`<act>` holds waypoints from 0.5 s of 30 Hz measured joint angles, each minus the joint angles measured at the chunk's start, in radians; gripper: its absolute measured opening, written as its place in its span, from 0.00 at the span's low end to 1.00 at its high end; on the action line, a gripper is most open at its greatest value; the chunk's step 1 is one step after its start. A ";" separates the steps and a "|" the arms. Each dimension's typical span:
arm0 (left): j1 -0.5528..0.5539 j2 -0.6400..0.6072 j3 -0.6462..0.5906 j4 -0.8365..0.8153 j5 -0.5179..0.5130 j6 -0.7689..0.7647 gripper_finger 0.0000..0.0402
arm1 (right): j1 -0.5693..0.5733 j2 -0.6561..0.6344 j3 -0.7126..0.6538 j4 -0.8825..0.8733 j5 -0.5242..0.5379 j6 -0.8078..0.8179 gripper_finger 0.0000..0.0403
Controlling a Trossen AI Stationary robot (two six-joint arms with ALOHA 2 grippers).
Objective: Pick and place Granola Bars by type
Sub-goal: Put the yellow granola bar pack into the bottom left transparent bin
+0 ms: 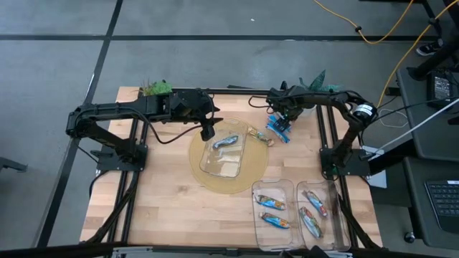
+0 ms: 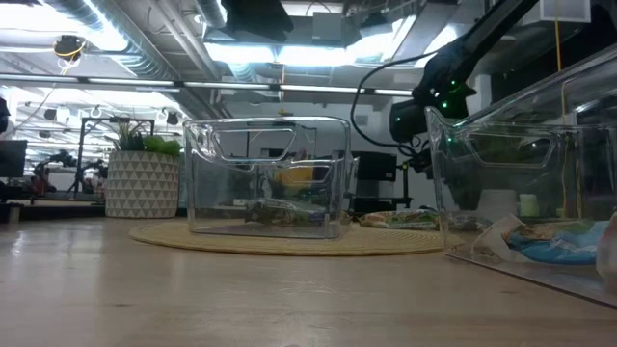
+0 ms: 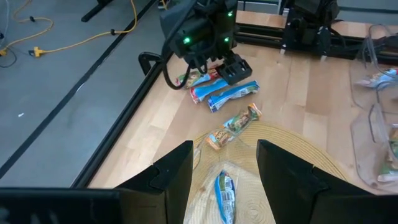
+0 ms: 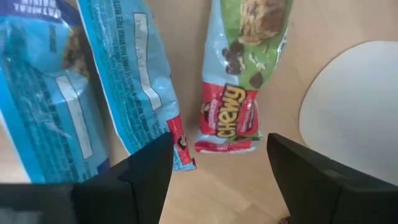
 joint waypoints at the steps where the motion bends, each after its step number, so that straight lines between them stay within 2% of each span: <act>1: 0.000 0.000 0.000 0.000 0.002 0.000 0.42 | 0.000 0.000 0.000 -0.007 0.000 0.000 0.64; 9: 0.000 0.000 0.000 0.000 0.003 0.010 0.42 | -0.016 0.000 0.013 -0.045 0.046 -0.073 0.64; 15: 0.000 0.000 0.000 0.000 0.006 0.029 0.42 | -0.037 0.000 0.096 -0.094 0.052 -0.112 0.61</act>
